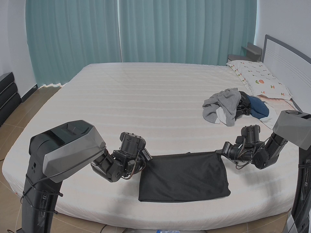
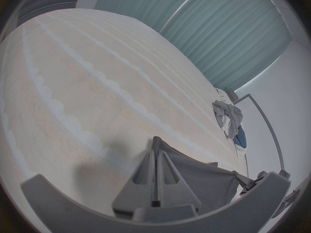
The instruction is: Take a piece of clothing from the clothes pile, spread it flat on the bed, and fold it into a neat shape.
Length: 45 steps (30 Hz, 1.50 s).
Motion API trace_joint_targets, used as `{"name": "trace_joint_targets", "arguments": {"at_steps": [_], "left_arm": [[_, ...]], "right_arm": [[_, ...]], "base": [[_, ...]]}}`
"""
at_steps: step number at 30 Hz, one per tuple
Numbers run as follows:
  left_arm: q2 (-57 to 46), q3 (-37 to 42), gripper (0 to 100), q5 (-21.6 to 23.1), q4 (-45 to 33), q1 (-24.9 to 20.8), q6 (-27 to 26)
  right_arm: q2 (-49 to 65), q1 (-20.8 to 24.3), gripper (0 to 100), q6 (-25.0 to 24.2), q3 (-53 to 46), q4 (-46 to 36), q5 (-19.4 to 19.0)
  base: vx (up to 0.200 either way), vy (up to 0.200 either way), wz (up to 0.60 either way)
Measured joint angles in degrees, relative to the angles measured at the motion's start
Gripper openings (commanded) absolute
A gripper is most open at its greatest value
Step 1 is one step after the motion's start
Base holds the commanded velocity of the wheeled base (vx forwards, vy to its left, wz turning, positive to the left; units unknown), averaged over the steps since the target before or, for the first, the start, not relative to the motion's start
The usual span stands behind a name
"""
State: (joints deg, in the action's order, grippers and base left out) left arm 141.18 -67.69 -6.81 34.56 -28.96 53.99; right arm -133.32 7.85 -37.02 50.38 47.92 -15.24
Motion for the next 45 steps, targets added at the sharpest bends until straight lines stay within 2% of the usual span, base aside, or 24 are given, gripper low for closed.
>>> {"name": "trace_joint_targets", "arguments": {"at_steps": [7,8,15,21,25,32,37,43,44,45], "left_arm": [[0.1,0.0,0,0.0,0.0,0.0,0.1],[0.1,0.0,100,0.0,0.0,0.0,0.2],[-0.2,0.6,100,0.4,0.0,0.2,0.6],[-0.7,1.0,100,0.5,0.0,0.7,1.8],[-1.3,1.5,100,1.2,0.0,1.6,2.4],[-2.9,3.4,100,3.3,-0.1,3.1,2.9],[-3.7,4.4,100,4.1,0.0,3.8,3.0],[-4.1,4.9,100,4.5,0.0,4.2,3.1],[-4.1,4.9,100,4.5,0.0,4.2,3.1],[-4.2,4.9,100,4.5,0.0,4.2,3.1]], "right_arm": [[-1.3,0.4,0,-0.1,1.8,0.0,1.7],[-1.5,0.4,100,-0.1,1.8,0.0,1.7],[-1.3,1.5,100,-0.7,1.3,0.5,1.8],[1.3,0.5,100,-1.2,-2.0,1.0,1.5],[4.2,-0.3,100,0.0,-8.1,1.3,-0.9],[10.0,-1.6,100,5.7,-23.6,2.7,-5.4],[12.9,-2.0,100,8.3,-33.9,6.9,-7.7],[13.4,-1.7,100,8.9,-38.9,10.7,-10.2],[13.1,-1.5,0,9.0,-39.1,10.8,-10.2],[12.8,-1.1,0,9.2,-39.3,10.8,-10.1]], "base": [[0.000,0.000,0.00],[0.000,0.000,0.00],[0.000,0.000,0.00],[0.000,0.000,0.00],[0.000,0.000,0.00],[0.000,0.000,0.00],[0.000,0.000,0.00],[0.000,0.000,0.00],[0.000,0.000,0.00],[0.000,0.000,0.00]]}}
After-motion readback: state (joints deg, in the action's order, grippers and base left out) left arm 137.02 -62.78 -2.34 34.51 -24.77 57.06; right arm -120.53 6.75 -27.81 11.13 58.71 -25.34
